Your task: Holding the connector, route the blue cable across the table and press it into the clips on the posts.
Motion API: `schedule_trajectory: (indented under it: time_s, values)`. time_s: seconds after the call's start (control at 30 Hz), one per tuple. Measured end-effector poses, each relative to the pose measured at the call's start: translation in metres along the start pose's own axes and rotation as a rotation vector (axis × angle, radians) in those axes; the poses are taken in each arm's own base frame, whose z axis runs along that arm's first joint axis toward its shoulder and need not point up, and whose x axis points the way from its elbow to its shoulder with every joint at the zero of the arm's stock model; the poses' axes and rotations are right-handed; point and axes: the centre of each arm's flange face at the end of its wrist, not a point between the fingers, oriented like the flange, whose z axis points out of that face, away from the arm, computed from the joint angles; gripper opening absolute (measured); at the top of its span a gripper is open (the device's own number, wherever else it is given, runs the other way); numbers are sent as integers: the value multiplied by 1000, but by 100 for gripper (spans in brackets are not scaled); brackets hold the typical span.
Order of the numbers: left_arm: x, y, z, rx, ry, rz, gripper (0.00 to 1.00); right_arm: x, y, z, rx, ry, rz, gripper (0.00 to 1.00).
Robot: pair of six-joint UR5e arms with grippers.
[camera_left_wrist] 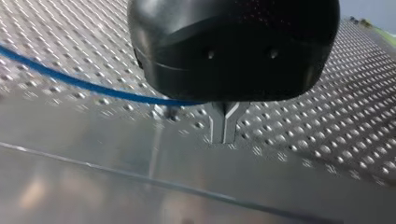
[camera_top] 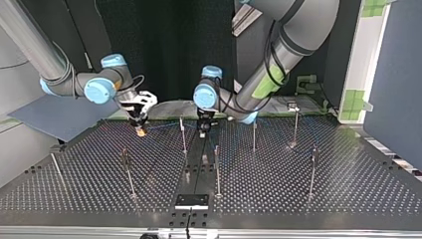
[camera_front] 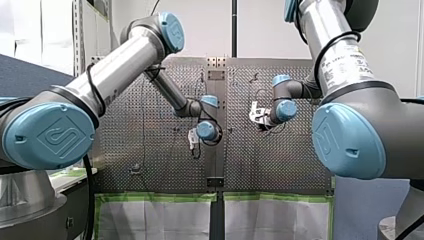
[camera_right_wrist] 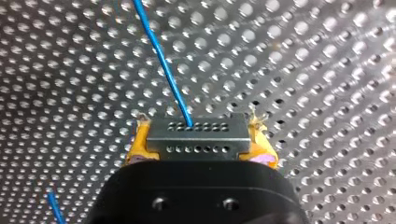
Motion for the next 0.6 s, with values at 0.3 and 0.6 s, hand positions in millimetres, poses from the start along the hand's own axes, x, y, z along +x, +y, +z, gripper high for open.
schedule_trajectory:
  time_s: [0.3, 0.6]
  values:
    - [-23, -9, 10, -51, 3, 25, 100, 6, 15, 5, -8, 11, 6, 0]
    - [-20, -19, -6, -50, 83, 64, 100, 7, 22, 5, -15, 10, 8, 0]
